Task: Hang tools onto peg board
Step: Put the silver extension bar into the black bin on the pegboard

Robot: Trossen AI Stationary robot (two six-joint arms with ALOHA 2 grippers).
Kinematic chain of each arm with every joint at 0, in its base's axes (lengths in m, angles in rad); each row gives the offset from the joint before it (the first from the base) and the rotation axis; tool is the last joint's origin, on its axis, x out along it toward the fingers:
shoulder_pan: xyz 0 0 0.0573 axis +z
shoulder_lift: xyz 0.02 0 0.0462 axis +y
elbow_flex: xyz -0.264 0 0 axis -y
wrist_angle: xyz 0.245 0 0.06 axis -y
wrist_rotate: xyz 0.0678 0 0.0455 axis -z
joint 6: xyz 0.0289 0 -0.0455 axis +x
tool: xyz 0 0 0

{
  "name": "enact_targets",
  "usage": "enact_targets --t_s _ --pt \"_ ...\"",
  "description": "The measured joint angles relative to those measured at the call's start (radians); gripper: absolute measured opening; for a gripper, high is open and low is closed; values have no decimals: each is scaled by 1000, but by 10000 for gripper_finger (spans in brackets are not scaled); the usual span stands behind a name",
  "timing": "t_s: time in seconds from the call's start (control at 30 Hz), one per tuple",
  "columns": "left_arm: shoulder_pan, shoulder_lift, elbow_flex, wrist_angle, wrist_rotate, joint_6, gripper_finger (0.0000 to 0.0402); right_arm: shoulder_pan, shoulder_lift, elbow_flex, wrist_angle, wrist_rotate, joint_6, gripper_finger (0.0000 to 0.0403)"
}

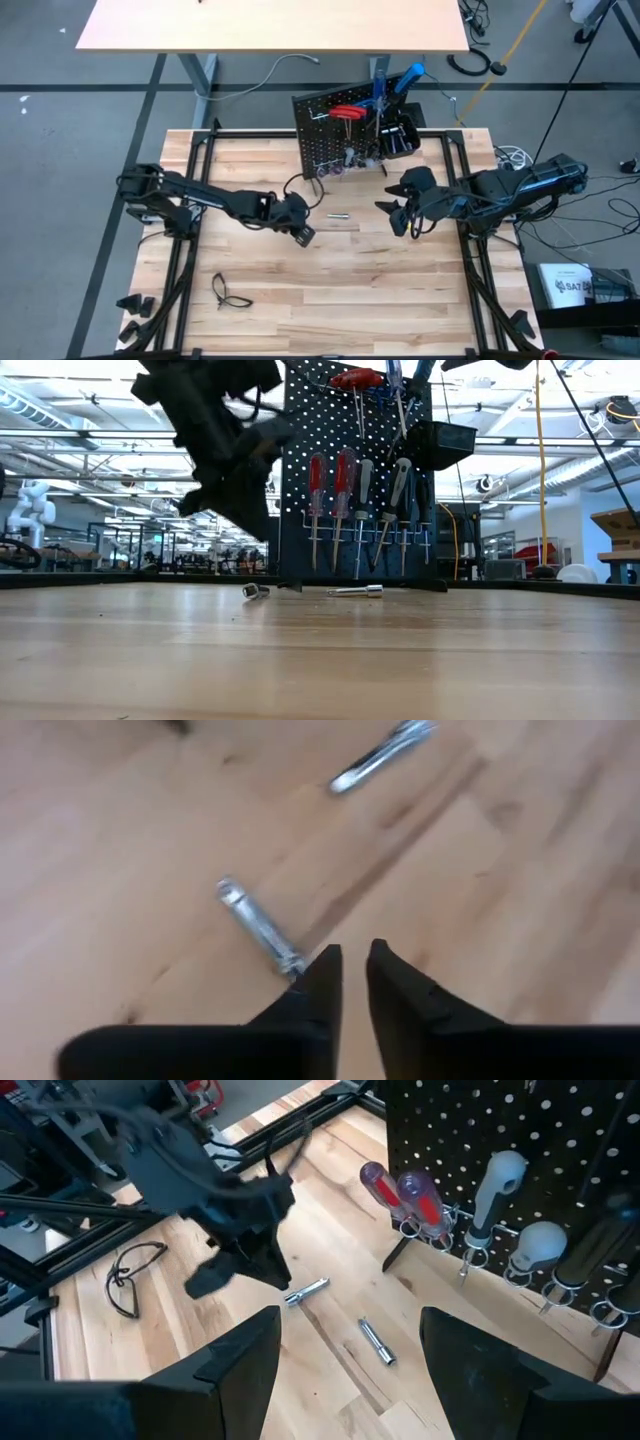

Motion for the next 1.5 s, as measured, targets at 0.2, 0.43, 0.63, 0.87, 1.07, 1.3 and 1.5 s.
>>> enact_targets --t_s 0.2,0.43,0.63,0.87,1.07,1.3,1.5 --pt "1 71 0 -9 -38 -123 131 0 -1 0 0 -2 -28 231" --pt "1 151 0 7 -96 -210 183 0 -1 0 -5 -25 -66 231" --pt "-5 211 4 31 -77 -203 185 -1 -1 0 -10 -22 -83 231" --pt "-44 220 5 -20 -112 -70 160 -1 -1 0 -16 -21 -86 231" --pt "-61 222 3 -43 -127 3 83 -1 -2 0 -15 -17 -86 231" --pt "-64 207 3 -22 -62 108 22 -1 -2 0 13 -14 -81 231" --pt "-62 164 28 -37 -15 192 20 -1 -2 0 41 -14 -81 231"
